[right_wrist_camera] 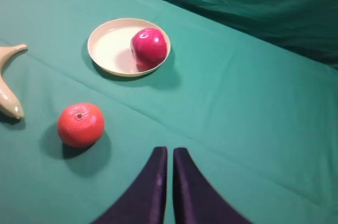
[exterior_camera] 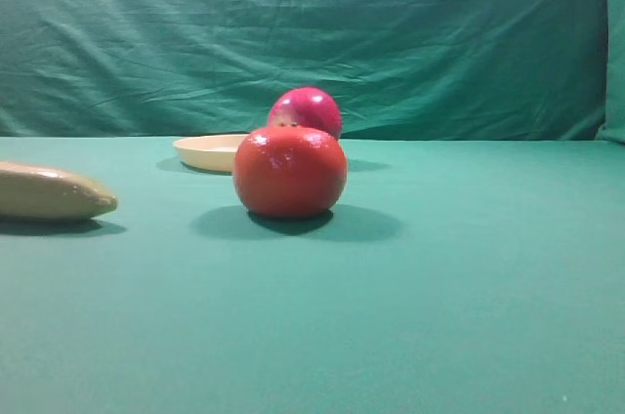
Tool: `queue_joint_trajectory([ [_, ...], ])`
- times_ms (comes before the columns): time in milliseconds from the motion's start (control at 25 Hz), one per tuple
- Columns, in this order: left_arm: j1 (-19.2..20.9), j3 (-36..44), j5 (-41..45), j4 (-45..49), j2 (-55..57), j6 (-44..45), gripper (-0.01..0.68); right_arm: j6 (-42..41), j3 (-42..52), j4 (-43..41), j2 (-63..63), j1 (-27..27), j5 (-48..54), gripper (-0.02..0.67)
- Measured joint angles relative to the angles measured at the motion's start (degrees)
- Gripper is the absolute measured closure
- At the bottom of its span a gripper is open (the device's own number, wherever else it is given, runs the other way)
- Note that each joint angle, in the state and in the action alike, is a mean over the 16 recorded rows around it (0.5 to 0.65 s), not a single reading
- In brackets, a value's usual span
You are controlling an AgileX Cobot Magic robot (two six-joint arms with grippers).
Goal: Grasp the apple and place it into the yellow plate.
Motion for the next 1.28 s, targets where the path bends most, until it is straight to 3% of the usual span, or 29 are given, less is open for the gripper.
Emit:
queue_joint_trajectory([
  [880,0.00,0.00,0.00,0.00,0.00,0.00,0.516,0.03,38.01,3.15,-30.30,-19.80,-21.63,0.649],
  [1280,0.00,0.00,0.00,0.00,0.00,0.00,0.516,0.09,45.64,5.82,-32.66,-26.51,-23.46,0.649],
])
